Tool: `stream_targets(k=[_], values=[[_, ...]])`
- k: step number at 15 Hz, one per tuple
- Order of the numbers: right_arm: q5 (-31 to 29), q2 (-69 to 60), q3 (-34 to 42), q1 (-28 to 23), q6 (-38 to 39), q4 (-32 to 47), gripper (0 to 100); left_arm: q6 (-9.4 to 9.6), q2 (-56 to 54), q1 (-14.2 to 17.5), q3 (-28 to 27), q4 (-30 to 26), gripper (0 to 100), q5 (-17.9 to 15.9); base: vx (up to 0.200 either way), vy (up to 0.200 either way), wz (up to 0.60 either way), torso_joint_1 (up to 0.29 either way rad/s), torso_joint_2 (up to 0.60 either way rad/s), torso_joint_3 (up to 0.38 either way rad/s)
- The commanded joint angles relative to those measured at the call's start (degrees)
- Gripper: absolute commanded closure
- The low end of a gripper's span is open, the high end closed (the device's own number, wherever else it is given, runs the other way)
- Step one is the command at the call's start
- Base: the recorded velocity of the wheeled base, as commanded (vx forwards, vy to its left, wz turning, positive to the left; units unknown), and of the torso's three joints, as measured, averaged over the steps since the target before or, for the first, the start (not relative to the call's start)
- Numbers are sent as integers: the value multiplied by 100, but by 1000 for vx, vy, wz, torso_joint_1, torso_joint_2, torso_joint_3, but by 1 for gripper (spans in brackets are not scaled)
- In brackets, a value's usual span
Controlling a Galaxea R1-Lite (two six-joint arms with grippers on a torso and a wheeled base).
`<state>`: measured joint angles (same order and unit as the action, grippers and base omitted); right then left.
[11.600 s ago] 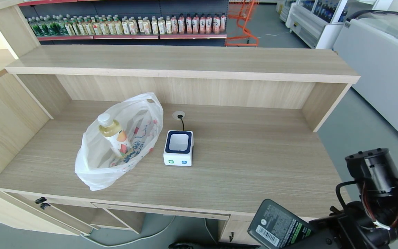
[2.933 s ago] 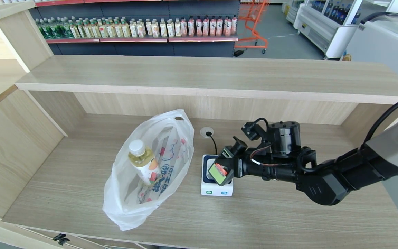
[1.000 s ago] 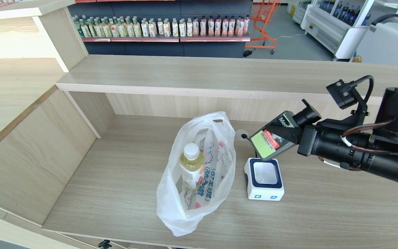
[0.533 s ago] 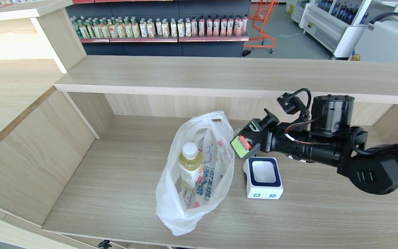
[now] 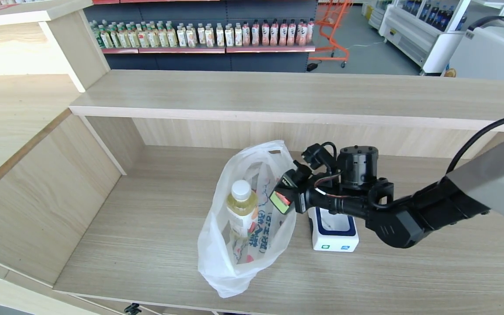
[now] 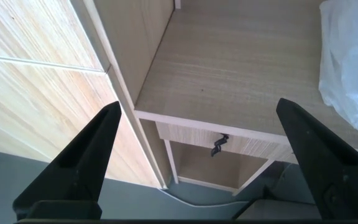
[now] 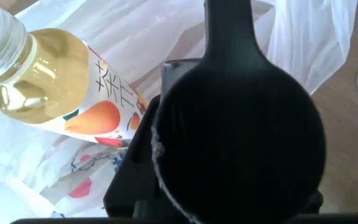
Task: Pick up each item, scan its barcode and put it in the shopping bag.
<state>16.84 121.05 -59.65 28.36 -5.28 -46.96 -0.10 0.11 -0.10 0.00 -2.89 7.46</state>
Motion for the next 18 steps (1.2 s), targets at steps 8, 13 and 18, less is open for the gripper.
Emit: stream_targets(k=[8, 13, 18], values=[[13, 1122, -891, 91, -1019, -323, 100, -8, -2, 1, 0, 8, 0, 1, 0, 0, 0, 0, 0, 0], [39, 692, -820, -67, -843, -296, 0, -8, -2, 1, 0, -1, 0, 1, 0, 0, 0, 0, 0, 0], [373, -1804, 964, -462, 633, 169, 0, -8, -2, 1, 0, -1, 0, 1, 0, 0, 0, 0, 0, 0]])
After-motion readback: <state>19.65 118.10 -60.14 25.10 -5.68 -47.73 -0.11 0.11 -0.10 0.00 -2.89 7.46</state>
